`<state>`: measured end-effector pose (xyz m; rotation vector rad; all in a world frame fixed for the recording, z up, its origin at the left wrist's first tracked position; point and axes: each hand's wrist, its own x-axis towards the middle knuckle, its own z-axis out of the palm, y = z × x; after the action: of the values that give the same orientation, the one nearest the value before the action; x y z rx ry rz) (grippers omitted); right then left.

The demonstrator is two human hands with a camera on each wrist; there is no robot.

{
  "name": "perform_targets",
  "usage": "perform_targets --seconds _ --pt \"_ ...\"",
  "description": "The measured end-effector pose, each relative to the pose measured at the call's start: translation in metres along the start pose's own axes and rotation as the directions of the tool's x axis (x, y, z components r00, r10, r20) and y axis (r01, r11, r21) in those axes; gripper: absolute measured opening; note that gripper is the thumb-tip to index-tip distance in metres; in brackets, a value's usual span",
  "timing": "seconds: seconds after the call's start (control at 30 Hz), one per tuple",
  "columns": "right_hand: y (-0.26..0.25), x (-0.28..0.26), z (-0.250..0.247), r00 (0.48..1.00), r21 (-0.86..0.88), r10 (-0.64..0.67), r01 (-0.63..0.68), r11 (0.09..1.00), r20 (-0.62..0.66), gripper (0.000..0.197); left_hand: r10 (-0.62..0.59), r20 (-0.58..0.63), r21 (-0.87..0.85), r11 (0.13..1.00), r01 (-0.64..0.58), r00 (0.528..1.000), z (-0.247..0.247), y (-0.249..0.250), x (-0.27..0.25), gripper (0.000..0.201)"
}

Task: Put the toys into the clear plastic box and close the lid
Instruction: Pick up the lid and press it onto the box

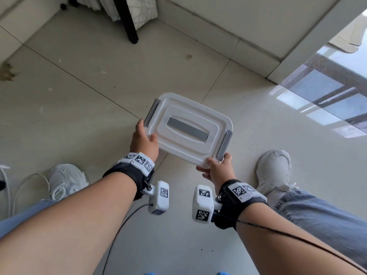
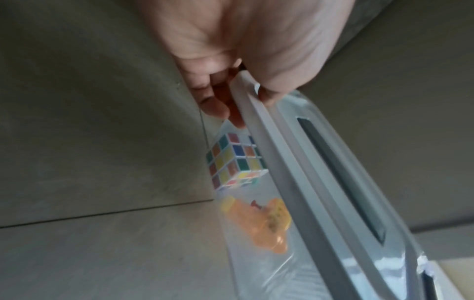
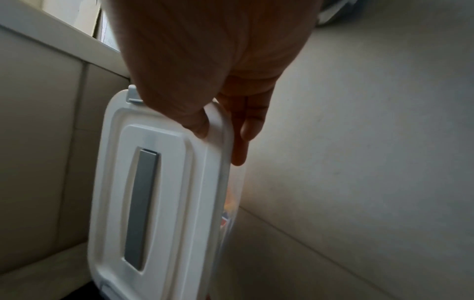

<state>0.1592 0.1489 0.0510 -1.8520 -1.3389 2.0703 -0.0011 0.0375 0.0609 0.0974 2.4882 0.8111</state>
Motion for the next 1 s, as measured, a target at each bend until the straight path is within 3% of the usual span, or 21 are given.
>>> perform_targets --seconds 0.23,0.4,0.53,0.73,1.0 --pt "-0.042 0.026 0.022 0.996 0.076 0.084 -0.084 0.994 0.004 0.025 0.097 0.027 -0.012 0.995 -0.097 0.995 -0.009 0.029 0.037 0.057" --pt "-0.06 0.043 0.034 0.991 0.123 0.137 -0.135 0.983 -0.01 0.049 0.124 0.097 0.007 0.992 -0.125 0.988 -0.008 0.036 0.052 0.054" --pt "-0.06 0.048 0.037 0.991 0.046 0.133 -0.133 0.99 -0.008 0.049 0.143 0.13 0.028 0.989 -0.148 0.981 -0.006 0.033 0.058 0.055" --pt "-0.056 0.044 0.037 0.976 0.163 0.216 -0.213 0.963 -0.001 0.046 0.142 0.23 0.066 0.985 -0.161 0.963 -0.003 0.025 0.067 0.06" --pt "-0.057 0.034 0.026 0.988 0.002 0.149 -0.149 0.989 -0.043 0.074 0.119 0.221 0.09 0.986 -0.142 0.968 -0.014 0.029 0.054 0.06"
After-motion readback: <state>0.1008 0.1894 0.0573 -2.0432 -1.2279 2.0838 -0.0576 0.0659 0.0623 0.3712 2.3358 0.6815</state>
